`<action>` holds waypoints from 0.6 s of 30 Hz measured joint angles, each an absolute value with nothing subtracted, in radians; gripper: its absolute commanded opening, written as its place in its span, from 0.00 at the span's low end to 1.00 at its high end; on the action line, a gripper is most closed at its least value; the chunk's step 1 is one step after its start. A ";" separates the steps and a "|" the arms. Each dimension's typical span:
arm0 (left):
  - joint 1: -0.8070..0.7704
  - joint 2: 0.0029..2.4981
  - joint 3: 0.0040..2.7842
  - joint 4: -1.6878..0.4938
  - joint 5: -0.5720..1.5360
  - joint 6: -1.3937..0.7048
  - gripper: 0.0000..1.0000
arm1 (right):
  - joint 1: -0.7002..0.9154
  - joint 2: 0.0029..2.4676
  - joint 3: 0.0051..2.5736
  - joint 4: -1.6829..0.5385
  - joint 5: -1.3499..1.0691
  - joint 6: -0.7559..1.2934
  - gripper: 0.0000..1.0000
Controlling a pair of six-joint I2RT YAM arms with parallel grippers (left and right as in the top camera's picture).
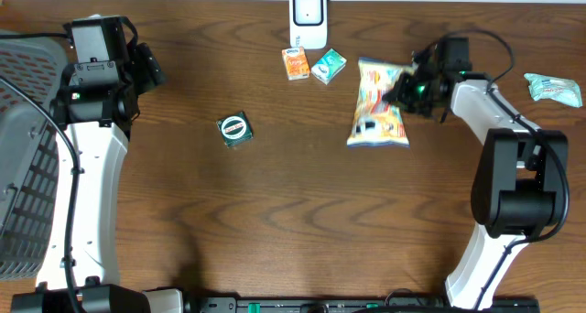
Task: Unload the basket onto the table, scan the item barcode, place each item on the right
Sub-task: 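Grasp the snack bag top edge with the right gripper and lift, then carry the snack bag to the white scanner and hold it there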
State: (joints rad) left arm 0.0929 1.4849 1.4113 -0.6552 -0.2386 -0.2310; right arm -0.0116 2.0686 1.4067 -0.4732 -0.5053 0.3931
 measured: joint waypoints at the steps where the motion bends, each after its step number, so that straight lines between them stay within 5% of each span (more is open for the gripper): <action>1: 0.093 1.485 1.411 -0.655 -0.239 -0.231 0.98 | -0.016 2.067 1.424 -0.456 -0.515 0.400 0.01; 18: 0.093 1.485 1.411 -0.655 -0.239 -0.231 0.98 | 0.200 2.032 1.538 0.197 -0.398 0.786 0.01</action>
